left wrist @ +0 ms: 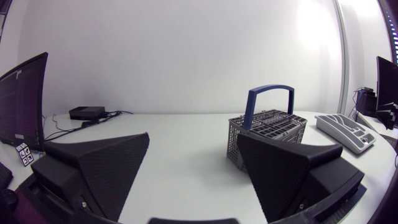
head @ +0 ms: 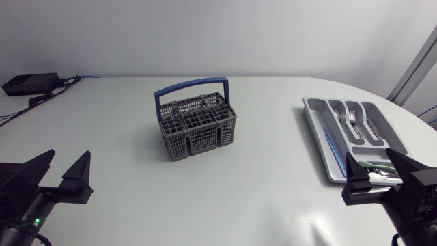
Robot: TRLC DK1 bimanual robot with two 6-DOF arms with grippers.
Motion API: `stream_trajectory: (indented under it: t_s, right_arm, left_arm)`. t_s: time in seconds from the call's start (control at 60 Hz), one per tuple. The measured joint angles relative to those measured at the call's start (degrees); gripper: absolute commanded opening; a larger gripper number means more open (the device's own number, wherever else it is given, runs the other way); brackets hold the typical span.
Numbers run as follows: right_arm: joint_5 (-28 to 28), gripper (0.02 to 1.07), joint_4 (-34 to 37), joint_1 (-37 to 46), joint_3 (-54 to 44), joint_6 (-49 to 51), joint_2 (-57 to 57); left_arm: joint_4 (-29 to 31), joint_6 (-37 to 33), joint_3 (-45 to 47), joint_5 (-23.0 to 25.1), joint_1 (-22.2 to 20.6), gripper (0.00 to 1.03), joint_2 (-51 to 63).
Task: Unload the cutlery basket into the drawer organizer.
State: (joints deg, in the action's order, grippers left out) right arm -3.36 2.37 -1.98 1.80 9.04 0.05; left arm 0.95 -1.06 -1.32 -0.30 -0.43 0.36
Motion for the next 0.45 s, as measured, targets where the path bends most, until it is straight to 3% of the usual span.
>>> stream_trajectory:
  t_s: [0.45]
  right_arm:
    - [3.2,1.03,-1.3,1.7,-0.2,-7.4,0.0]
  left_arm:
    - [0.0,0.0,0.0,0.0,0.0,0.99,0.0]
